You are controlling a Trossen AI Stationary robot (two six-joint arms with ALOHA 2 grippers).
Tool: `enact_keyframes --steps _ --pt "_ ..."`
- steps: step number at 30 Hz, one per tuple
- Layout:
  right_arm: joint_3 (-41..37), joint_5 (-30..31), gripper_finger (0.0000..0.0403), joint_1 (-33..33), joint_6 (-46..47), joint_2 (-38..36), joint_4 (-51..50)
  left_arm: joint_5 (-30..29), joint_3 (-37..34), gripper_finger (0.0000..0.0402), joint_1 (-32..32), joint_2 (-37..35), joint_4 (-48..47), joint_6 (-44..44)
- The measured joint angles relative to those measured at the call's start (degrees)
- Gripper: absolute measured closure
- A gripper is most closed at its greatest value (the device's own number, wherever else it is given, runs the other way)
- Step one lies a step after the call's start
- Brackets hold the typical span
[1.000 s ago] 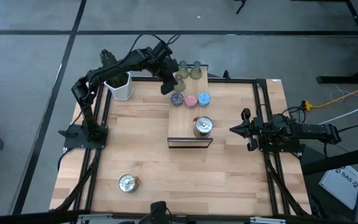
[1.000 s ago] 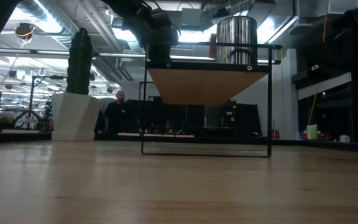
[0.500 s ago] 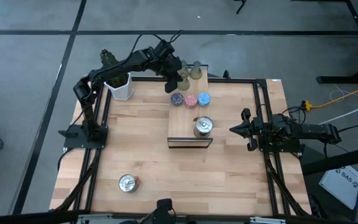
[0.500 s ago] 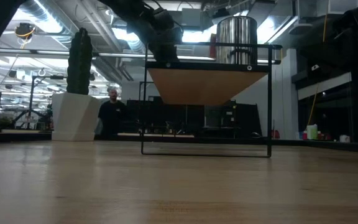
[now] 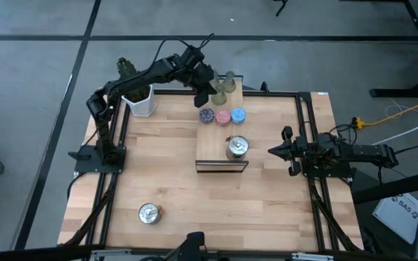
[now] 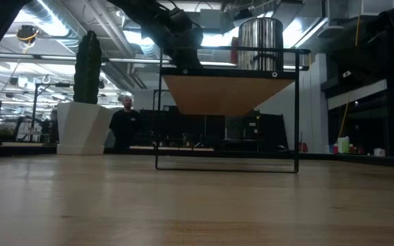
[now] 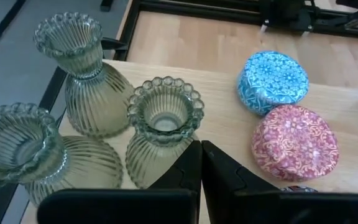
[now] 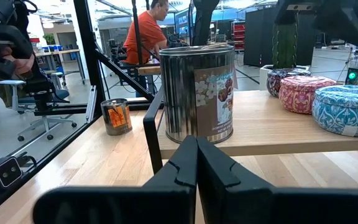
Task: Pick & Place candle stick holders
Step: Put the transparent candle holder on the shelf
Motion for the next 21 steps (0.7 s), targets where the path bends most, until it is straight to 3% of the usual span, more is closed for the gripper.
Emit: enact_keyframes --steps 9,21 --pt "0.0 0.0 0.0398 0.0 0.0 0.0 0.0 6.5 0.0 0.0400 0.0 0.0 0.2 0.5" --pt "0.0 0.0 0.0398 0.0 0.0 0.0 0.0 6.3 0.0 0.0401 -0.4 0.2 4.4 1.0"
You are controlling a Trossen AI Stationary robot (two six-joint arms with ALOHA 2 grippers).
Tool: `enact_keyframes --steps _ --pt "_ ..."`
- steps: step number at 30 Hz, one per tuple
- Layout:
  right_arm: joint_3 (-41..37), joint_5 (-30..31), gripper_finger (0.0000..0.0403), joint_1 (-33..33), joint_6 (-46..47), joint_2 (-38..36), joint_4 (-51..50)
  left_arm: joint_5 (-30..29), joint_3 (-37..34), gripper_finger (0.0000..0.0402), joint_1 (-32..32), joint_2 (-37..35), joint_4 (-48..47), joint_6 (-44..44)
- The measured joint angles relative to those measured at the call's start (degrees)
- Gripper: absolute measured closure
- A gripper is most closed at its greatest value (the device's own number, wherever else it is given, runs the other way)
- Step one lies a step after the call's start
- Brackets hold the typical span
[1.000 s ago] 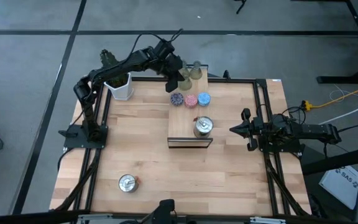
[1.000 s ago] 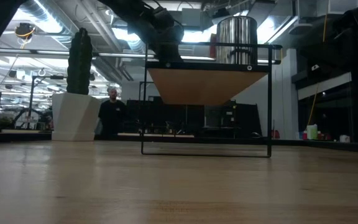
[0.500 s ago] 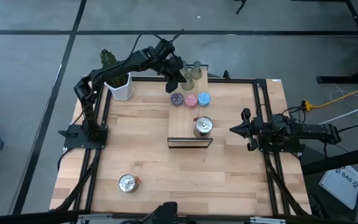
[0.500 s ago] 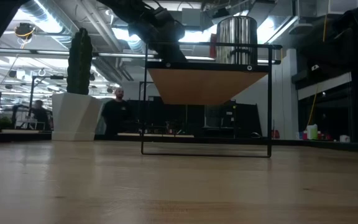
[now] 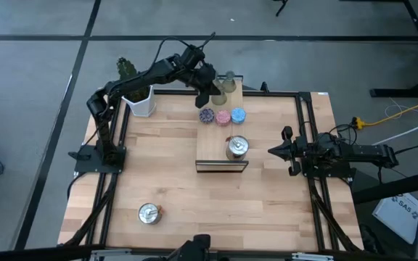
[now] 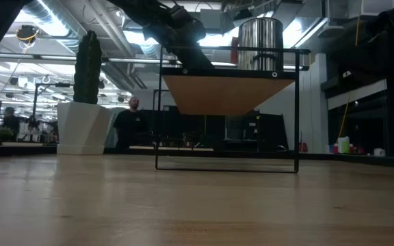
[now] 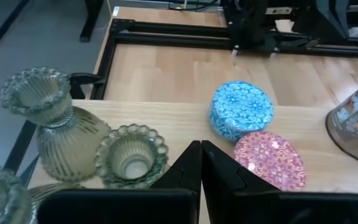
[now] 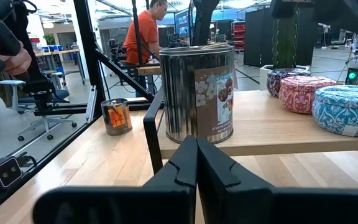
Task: Pick & Place candle stick holders
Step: Put the transparent candle holder on the shelf
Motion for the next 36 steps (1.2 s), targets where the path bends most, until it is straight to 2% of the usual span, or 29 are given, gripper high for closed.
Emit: enact_keyframes --steps 21,36 --pt "0.0 0.0 0.0398 0.0 0.0 0.0 0.0 -6.3 0.0 0.0401 0.0 0.0 1.3 0.0" --pt "0.0 0.0 0.0398 0.0 0.0 0.0 0.0 -7.3 0.0 0.0400 -0.4 0.0 4.0 0.0"
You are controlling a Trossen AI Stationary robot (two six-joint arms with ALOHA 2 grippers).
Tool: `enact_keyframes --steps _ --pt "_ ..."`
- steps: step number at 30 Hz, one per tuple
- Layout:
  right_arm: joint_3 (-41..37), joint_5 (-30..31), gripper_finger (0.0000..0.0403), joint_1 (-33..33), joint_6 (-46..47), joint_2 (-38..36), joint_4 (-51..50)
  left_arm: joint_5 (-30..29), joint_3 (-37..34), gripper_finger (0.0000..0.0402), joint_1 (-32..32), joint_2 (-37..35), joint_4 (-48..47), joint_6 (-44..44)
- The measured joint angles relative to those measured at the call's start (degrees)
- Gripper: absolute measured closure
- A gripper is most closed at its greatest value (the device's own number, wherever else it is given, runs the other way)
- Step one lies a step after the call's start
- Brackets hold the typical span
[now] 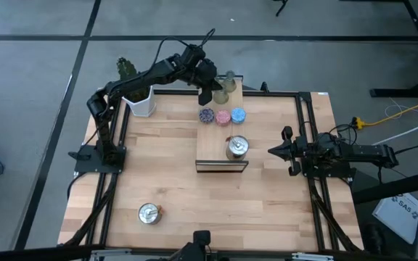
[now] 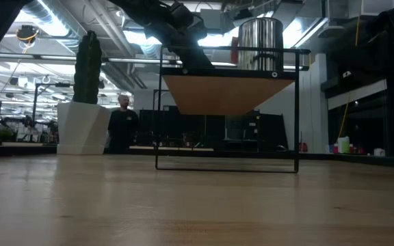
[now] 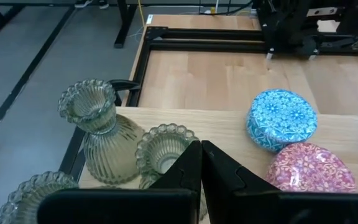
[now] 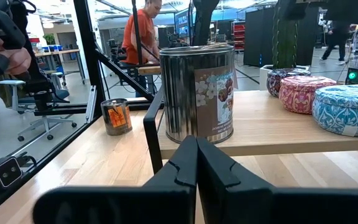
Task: Pick & Place candle stick holders
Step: Put the transparent candle holder on the shelf, then put the silver scented candle can on the shelf
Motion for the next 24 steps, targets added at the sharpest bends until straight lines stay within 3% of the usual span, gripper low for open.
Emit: enact_keyframes --steps 15,24 --pt "0.0 0.0 0.0398 0.0 0.0 0.0 0.0 0.3 0.0 0.0400 -0.6 -0.5 -0.3 -2.2" --pt "0.0 0.0 0.0398 0.0 0.0 0.0 0.0 0.6 0.0 0.0400 -0.6 -5.0 -7.8 -2.1"
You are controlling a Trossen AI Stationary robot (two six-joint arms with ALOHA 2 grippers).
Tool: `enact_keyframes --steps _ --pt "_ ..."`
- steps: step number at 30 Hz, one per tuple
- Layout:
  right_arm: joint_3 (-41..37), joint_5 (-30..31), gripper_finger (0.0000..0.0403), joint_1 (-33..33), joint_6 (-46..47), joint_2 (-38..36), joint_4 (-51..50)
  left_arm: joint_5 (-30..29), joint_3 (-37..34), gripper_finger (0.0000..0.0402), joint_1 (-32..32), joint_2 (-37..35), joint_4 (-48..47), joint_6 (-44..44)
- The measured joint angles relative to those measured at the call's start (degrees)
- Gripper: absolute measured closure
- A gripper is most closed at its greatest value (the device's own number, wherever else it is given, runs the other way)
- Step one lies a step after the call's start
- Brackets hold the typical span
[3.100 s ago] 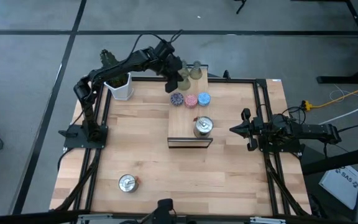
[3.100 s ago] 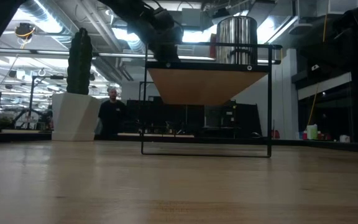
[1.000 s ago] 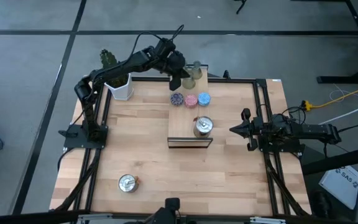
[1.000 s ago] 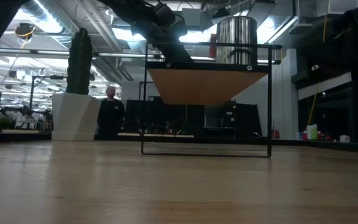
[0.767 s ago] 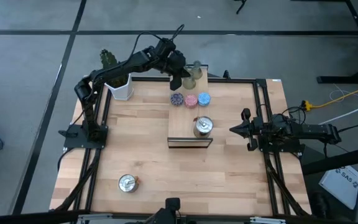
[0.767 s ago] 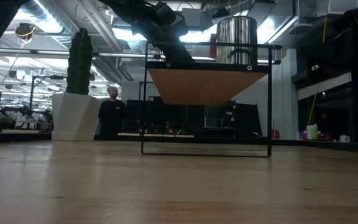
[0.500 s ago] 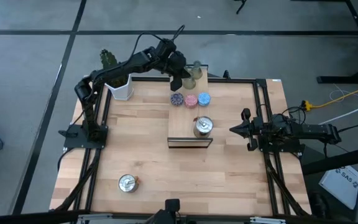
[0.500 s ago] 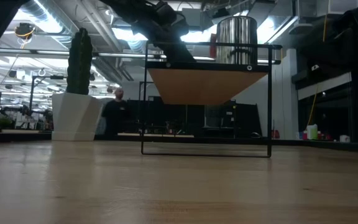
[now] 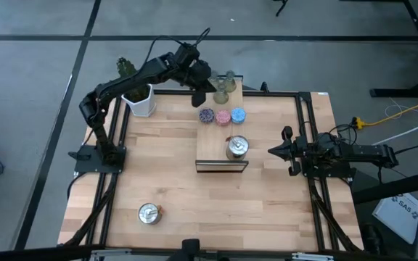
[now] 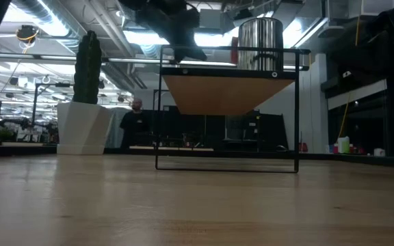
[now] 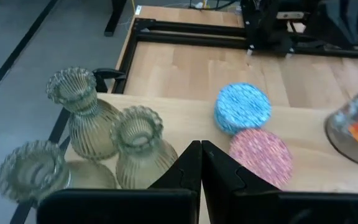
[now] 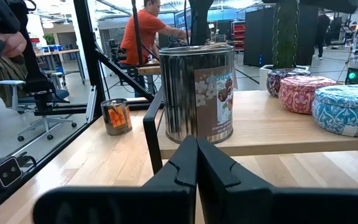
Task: Pick & Place candle stick holders
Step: Put the silver scented candle can on the shelf
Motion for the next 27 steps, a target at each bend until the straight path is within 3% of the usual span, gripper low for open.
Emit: enact_keyframes --steps 14,27 --pt "0.0 0.0 0.0398 0.0 0.0 0.0 0.0 0.1 -0.4 0.0400 -1.0 -5.2 -16.6 3.9" --pt "0.0 0.0 0.0398 0.0 0.0 0.0 0.0 -0.4 -19.1 0.0400 -6.9 -16.8 -12.0 0.8"
